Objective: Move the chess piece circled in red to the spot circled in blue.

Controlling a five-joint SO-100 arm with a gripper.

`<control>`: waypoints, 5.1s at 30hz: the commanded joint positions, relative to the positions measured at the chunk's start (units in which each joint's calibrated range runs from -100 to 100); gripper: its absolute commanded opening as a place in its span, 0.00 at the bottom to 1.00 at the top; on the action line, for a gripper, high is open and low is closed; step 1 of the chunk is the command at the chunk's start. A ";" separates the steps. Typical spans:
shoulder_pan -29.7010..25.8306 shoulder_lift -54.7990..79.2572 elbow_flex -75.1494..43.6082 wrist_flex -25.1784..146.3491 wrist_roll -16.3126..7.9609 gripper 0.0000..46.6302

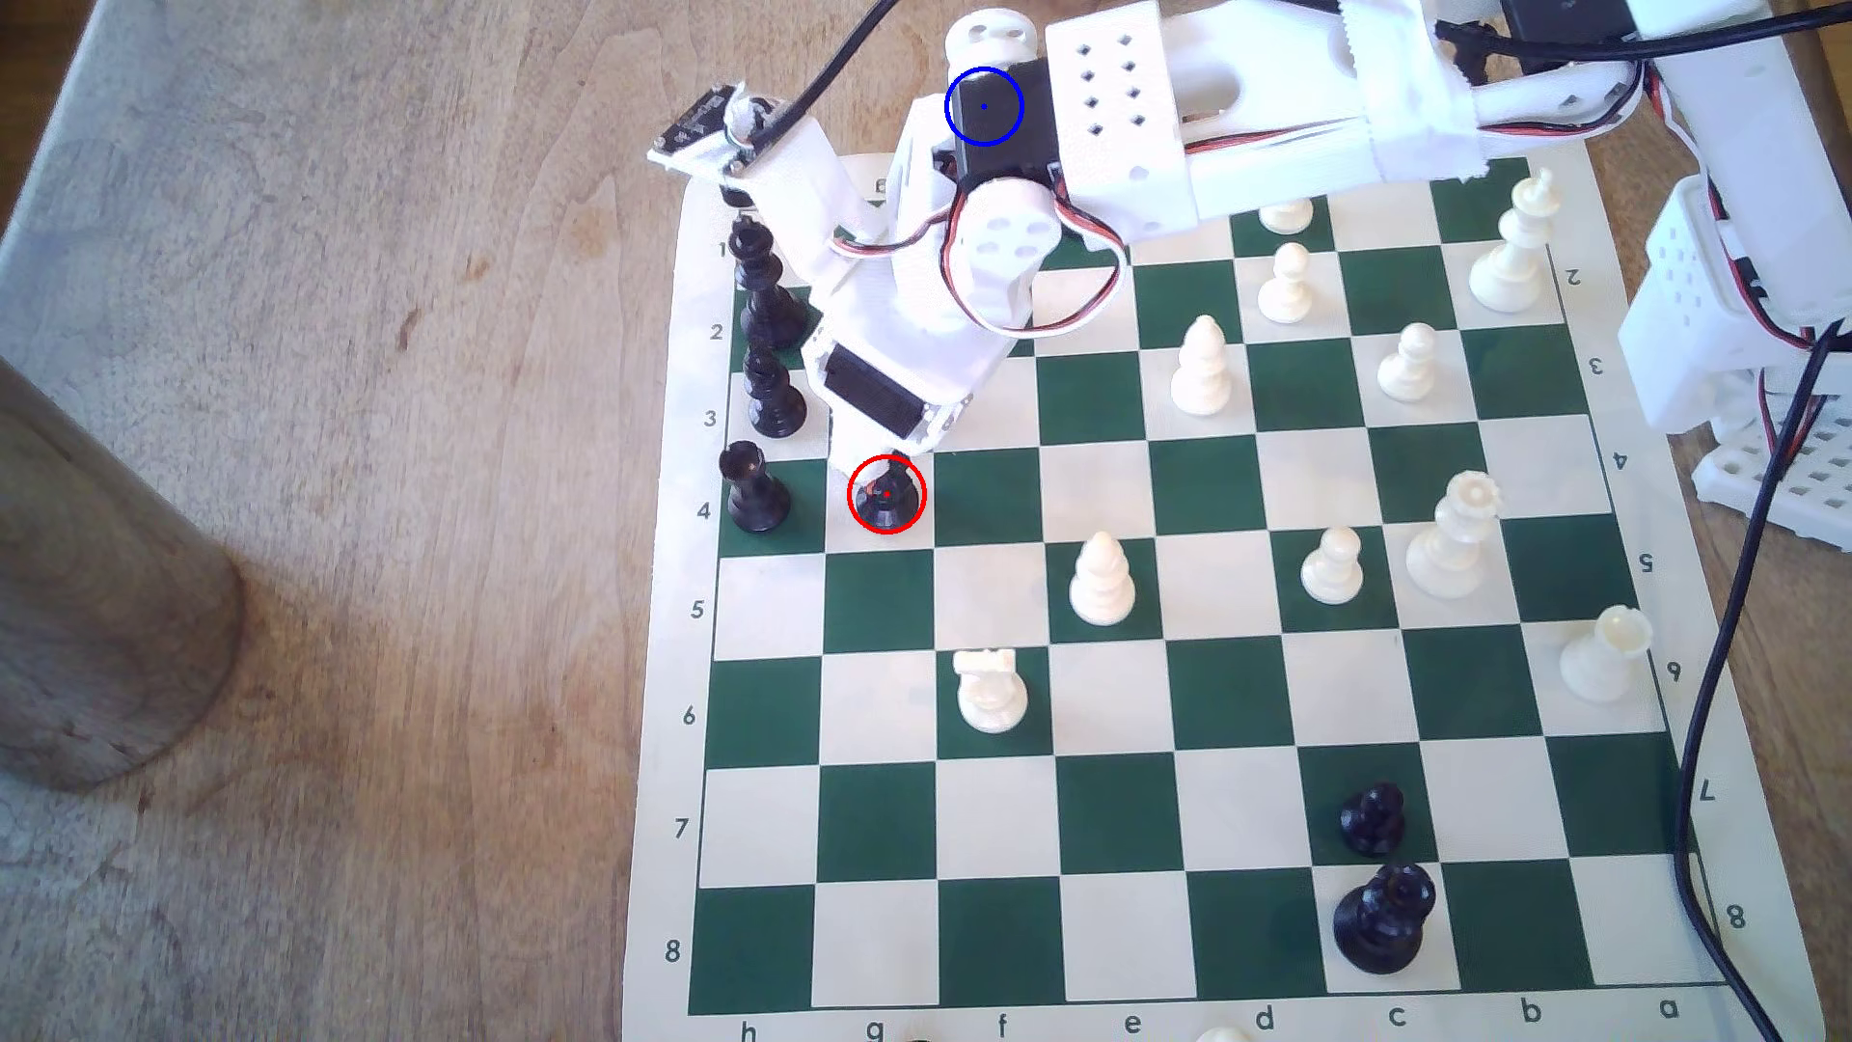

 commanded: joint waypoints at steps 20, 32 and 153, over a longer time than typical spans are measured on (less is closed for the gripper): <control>0.61 -6.07 -6.08 -4.35 -3.37 0.01; 2.33 -15.07 -26.57 15.23 -4.74 0.01; 27.98 9.38 -67.73 37.67 1.12 0.46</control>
